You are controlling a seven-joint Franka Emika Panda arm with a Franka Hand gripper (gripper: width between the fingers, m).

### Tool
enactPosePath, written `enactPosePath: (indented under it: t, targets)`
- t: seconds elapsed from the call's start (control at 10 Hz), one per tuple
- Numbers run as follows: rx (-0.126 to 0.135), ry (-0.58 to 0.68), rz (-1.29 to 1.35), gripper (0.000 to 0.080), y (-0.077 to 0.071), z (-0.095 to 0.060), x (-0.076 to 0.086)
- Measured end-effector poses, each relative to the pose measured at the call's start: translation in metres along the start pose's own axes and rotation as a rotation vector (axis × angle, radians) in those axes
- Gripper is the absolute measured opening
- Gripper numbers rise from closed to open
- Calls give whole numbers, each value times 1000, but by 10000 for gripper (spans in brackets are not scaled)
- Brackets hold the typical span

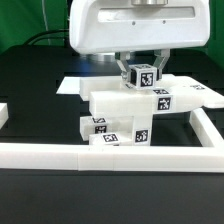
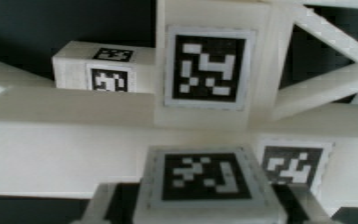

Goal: Assemble chair

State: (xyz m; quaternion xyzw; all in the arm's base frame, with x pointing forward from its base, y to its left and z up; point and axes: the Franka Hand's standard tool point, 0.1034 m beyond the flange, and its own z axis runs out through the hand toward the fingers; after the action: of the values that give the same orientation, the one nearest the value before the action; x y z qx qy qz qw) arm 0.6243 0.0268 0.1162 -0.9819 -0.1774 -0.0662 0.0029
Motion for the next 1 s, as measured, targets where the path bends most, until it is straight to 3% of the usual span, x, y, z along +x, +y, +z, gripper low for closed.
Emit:
enactPosePath:
  t: [0.7,1.0]
  targets:
    - [0,0,27,267,0,0,0]
    - [1,0,236,268,0,0,0]
